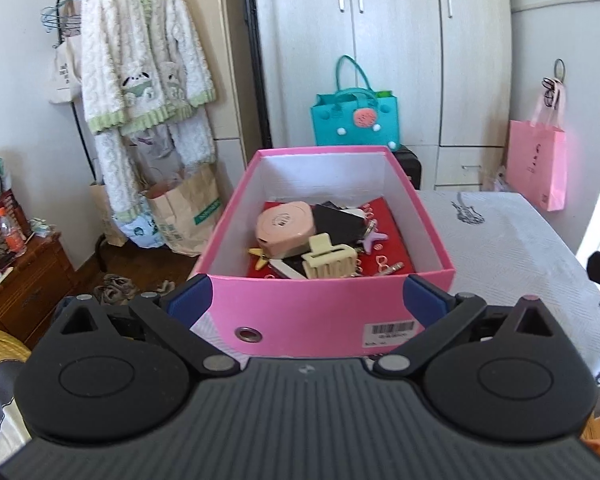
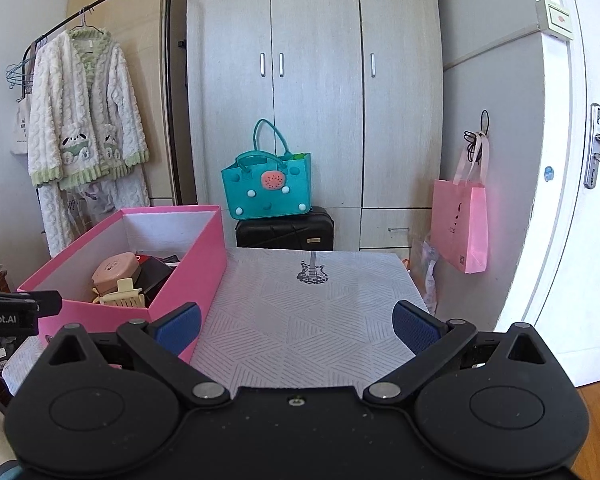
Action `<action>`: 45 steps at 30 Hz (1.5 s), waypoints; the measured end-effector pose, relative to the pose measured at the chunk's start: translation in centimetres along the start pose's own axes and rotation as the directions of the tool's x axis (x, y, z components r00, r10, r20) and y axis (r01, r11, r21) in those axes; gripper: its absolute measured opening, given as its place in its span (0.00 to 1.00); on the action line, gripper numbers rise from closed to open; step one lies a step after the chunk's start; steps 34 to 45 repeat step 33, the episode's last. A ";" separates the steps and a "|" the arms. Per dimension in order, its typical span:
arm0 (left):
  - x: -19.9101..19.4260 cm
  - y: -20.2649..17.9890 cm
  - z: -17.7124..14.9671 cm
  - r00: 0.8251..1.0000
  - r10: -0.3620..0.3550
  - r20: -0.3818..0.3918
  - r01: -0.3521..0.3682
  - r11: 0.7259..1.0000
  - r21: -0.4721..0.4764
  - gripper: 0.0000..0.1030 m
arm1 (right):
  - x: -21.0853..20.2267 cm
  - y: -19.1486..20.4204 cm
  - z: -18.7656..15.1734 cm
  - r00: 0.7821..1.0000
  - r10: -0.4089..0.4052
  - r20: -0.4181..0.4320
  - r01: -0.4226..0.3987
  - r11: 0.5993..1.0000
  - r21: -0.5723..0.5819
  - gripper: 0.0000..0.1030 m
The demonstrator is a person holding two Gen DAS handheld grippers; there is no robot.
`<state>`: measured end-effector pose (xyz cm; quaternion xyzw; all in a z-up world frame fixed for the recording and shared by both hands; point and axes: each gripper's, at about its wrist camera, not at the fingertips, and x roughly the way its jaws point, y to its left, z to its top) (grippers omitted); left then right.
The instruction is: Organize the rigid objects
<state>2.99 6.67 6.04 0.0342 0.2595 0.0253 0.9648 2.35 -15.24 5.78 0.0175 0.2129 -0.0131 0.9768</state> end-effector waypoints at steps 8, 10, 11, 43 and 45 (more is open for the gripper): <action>-0.4 0.2 -0.1 1.000 -0.015 0.008 0.015 1.000 -0.012 1.00 | 0.0 0.0 -0.1 1.000 0.000 0.001 0.000 1.000 0.001 1.00; -0.5 0.3 -0.2 1.000 -0.028 0.004 0.028 0.999 -0.019 1.00 | -0.1 0.1 -0.1 1.000 -0.001 0.001 0.001 1.000 -0.001 1.00; -0.5 0.3 -0.2 1.000 -0.029 0.004 0.029 0.999 -0.018 1.00 | -0.1 0.2 -0.1 1.000 -0.001 0.001 0.001 1.000 -0.001 1.00; -0.7 1.0 -0.5 1.000 0.000 0.011 0.000 1.000 -0.015 1.00 | -0.1 0.9 0.2 1.000 -0.012 -0.009 0.012 1.000 -0.026 1.00; -0.7 1.0 -0.5 1.000 0.000 0.011 0.000 1.000 -0.015 1.00 | -0.1 0.9 0.2 1.000 -0.012 -0.009 0.012 1.000 -0.026 1.00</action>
